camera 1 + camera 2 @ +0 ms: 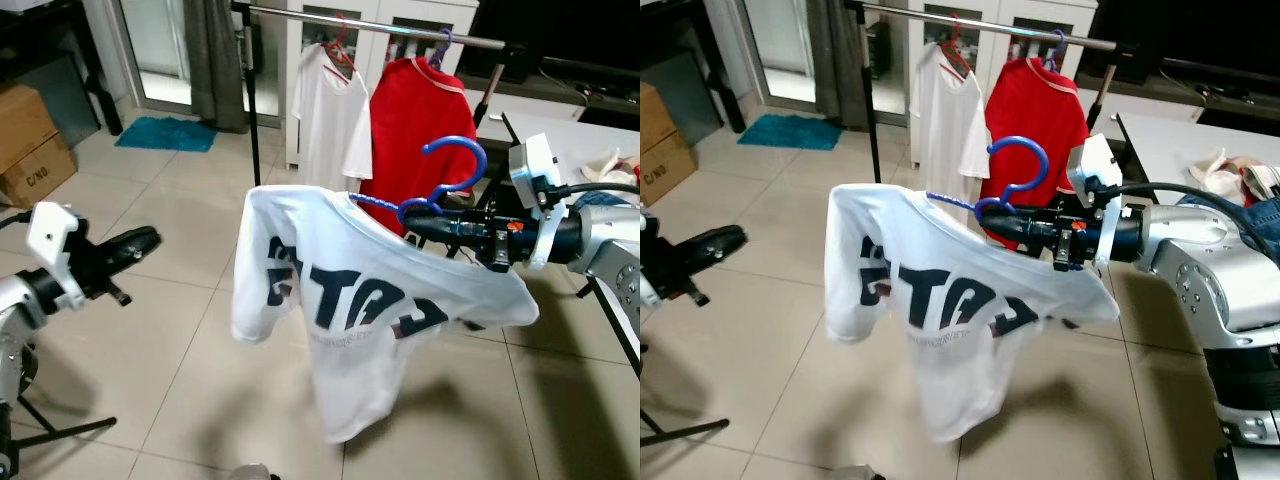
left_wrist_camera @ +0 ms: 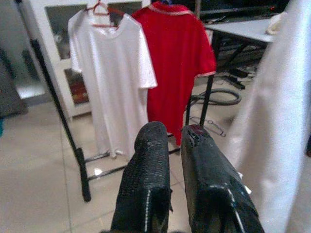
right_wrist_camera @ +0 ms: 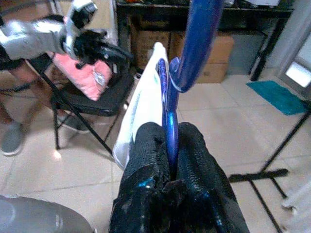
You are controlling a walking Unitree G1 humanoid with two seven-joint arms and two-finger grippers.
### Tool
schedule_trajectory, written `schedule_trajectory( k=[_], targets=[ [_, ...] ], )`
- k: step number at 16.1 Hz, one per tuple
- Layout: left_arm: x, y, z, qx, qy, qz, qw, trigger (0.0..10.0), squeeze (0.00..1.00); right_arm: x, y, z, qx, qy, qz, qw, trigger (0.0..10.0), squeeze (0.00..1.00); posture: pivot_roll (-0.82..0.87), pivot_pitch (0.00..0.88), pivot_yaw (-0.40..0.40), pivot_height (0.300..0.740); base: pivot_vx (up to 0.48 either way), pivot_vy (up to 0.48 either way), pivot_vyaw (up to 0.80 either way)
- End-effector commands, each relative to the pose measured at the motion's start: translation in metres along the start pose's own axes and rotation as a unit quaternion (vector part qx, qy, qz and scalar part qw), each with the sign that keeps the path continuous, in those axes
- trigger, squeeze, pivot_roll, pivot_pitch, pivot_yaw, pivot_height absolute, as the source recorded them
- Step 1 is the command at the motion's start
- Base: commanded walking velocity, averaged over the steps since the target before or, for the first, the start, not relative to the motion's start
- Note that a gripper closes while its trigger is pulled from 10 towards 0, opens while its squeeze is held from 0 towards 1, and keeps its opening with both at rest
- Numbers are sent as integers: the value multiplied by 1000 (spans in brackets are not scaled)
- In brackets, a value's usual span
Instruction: Hang hanger
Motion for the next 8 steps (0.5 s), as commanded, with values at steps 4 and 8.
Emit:
schedule_trajectory(
  k=[4,8],
  targets=[
    [16,28,23,56,14,-12,998,10000,761,-25,18,13,-161,7,72,984,10000,0,73,0,-24,740,0,0,0],
    [32,56,38,99,15,-18,995,10000,0,-80,28,24,-317,37,178,931,10000,0,81,0,-30,740,0,0,0]
  ],
)
Point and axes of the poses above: a point about 5 cm out from each wrist's last joint towards the gripper, its own z axis pointing out of the wrist towards the gripper, its own x axis along the axis of the wrist's last joint, y = z × x, the point moved 2 cm from there along z, pointing out of the wrist towards the gripper, and after that the axes turned 15 degrees about z, right-handed, at the moved point
